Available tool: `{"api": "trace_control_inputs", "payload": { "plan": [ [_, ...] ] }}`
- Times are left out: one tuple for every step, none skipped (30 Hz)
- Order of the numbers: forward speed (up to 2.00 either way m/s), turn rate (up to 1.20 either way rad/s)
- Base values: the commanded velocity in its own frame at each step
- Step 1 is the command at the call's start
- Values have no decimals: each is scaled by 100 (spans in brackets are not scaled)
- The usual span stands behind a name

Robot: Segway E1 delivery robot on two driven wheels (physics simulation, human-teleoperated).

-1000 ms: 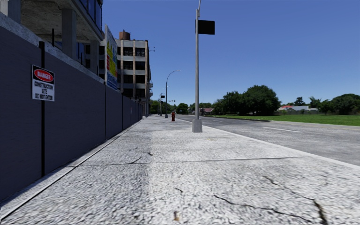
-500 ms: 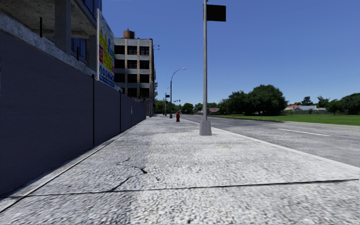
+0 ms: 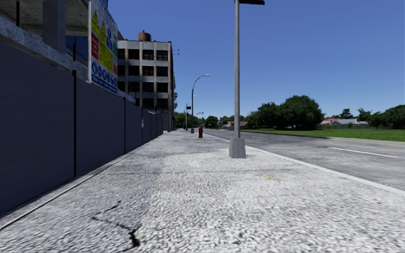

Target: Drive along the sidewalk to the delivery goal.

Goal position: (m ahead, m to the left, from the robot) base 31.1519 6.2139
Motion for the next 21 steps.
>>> {"api": "trace_control_inputs", "payload": {
  "plan": [
    [200, 0],
    [200, 0],
    [200, 0],
    [200, 0],
    [200, 7],
    [200, 7],
    [200, 28],
    [200, 38],
    [200, 38],
    [200, 41],
    [200, 42],
    [200, 42],
    [200, 42],
    [200, 42],
    [200, 42],
    [200, 42],
    [200, 42],
    [200, 42],
    [200, 42],
    [200, 42],
    [200, 42]
  ]
}}
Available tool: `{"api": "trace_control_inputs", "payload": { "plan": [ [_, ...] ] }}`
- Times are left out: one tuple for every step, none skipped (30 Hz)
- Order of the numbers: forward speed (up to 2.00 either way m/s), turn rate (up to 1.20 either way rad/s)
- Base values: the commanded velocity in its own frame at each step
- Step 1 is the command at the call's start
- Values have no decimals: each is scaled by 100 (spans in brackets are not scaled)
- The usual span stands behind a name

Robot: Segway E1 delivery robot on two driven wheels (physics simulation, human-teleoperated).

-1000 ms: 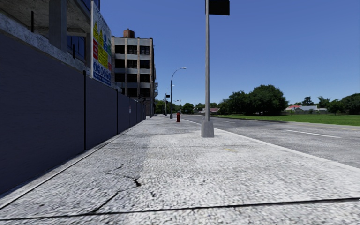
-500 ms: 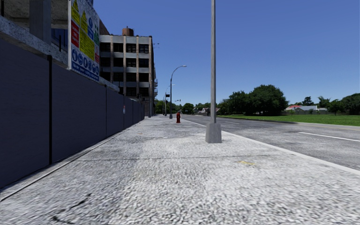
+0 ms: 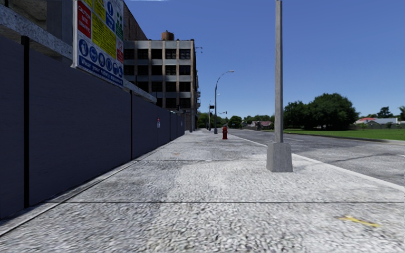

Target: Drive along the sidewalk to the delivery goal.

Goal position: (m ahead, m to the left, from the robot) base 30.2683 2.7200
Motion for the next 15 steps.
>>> {"api": "trace_control_inputs", "payload": {
  "plan": [
    [200, 42],
    [200, 42],
    [200, 0],
    [200, 0],
    [200, 0],
    [200, 0],
    [200, 0],
    [200, 0],
    [200, 0],
    [200, 0],
    [200, 0],
    [200, 0],
    [200, 0],
    [200, 0],
    [200, 0]
  ]
}}
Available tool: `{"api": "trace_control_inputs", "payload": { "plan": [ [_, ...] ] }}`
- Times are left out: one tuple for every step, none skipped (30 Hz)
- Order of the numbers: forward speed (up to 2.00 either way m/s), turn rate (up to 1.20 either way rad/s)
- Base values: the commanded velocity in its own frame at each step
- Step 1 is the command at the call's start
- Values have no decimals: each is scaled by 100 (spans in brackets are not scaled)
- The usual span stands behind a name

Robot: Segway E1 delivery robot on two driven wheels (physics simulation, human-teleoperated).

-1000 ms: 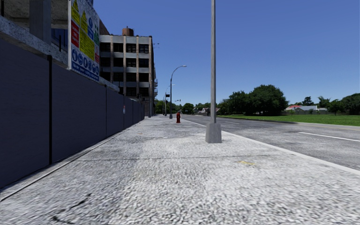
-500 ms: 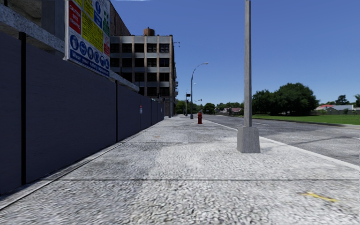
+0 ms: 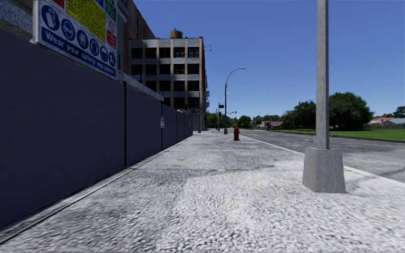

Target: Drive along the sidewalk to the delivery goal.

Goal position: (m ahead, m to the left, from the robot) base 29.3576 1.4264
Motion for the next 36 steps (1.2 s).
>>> {"api": "trace_control_inputs", "payload": {
  "plan": [
    [200, 0],
    [200, 0],
    [200, -13],
    [200, -21],
    [200, -21],
    [200, -23],
    [200, -23],
    [200, -23],
    [200, -3],
    [200, 0],
    [200, 0],
    [200, 0],
    [200, 0],
    [200, 0],
    [200, 0],
    [200, 0],
    [200, 0],
    [200, 0],
    [200, 0],
    [200, 0],
    [200, 0],
    [200, 0],
    [200, 0],
    [200, 0],
    [200, 0],
    [200, 0],
    [200, 0],
    [200, 0],
    [200, 0],
    [200, 0],
    [200, 0],
    [200, 0],
    [200, 0],
    [200, 0],
    [200, 0],
    [200, 0]
  ]
}}
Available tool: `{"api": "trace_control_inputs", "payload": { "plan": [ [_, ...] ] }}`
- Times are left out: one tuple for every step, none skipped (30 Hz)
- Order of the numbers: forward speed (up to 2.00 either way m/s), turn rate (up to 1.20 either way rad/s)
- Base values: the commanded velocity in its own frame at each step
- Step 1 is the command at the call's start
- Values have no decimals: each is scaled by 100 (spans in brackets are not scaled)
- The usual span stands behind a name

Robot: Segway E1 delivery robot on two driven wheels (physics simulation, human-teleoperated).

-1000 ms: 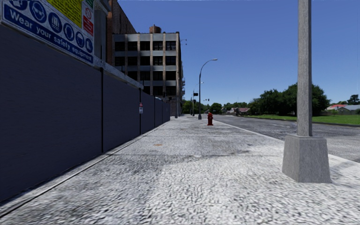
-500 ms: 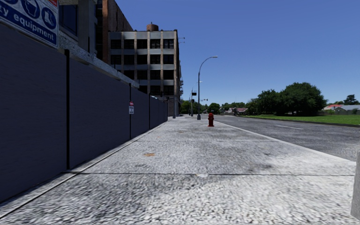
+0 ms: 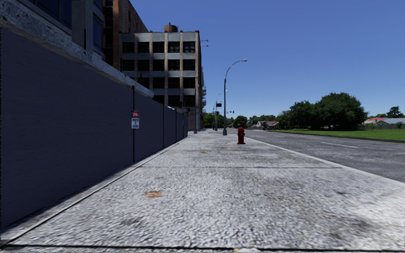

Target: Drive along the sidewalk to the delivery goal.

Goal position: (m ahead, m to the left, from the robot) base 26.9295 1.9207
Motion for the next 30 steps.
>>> {"api": "trace_control_inputs", "payload": {
  "plan": [
    [200, 0],
    [200, 0],
    [200, 0],
    [200, 0],
    [200, 0],
    [200, 0],
    [200, 0],
    [200, 0],
    [200, 0],
    [200, 0],
    [200, 0],
    [200, 0],
    [200, 0],
    [200, 0],
    [200, 0],
    [200, 0],
    [200, 0],
    [200, 0],
    [200, 0],
    [200, 0],
    [200, 0],
    [200, 0],
    [200, 0],
    [200, 0],
    [200, 0],
    [200, 0],
    [200, 0],
    [200, 0],
    [200, 0],
    [200, 0]
  ]
}}
